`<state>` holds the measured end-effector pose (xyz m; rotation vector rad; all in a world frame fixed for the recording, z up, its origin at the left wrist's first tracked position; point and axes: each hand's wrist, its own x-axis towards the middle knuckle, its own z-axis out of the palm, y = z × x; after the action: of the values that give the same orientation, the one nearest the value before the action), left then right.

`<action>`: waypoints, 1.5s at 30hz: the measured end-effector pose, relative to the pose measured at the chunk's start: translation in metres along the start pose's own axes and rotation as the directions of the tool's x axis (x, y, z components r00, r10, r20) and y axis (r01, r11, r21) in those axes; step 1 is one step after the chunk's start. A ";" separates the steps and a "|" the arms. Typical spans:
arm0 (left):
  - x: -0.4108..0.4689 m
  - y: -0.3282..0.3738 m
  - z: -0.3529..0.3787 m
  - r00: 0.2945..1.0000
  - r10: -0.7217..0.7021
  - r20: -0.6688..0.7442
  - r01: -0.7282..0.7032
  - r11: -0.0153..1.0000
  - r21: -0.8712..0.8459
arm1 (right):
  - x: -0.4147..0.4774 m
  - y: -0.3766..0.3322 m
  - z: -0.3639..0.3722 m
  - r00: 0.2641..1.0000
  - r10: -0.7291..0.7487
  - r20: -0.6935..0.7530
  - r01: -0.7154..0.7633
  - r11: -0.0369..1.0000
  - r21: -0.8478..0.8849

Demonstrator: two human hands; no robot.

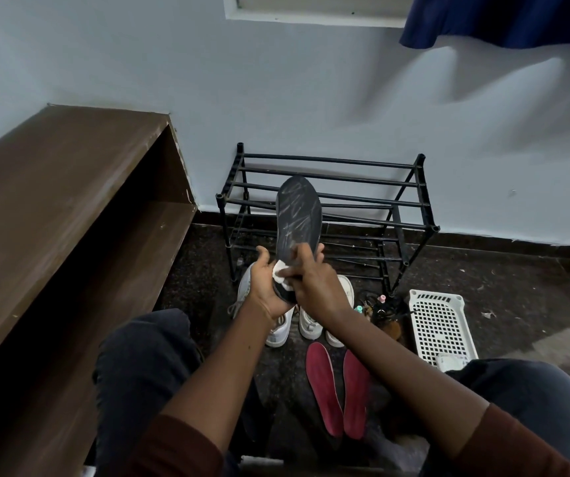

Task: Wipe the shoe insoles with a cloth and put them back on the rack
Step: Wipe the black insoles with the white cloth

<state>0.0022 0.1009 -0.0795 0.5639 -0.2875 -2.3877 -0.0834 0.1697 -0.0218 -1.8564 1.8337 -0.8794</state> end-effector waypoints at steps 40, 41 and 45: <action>-0.002 0.004 0.002 0.981 0.099 -0.166 -0.080 0.990 0.118 | -0.014 0.027 0.024 0.956 -0.292 -0.030 0.290 0.955 -0.066; -0.002 0.003 0.002 0.981 0.103 -0.164 -0.085 0.990 0.113 | -0.011 0.028 0.023 0.956 -0.292 -0.020 0.290 0.954 -0.074; -0.003 -0.002 0.004 0.988 0.074 -0.137 -0.061 0.993 0.099 | 0.010 0.033 0.018 0.981 -0.172 -0.089 0.164 0.982 -0.094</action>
<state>0.0013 0.1050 -0.0754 0.7510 -0.3529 -2.2650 -0.0963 0.1544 -0.0551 -2.0812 1.8181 -0.9775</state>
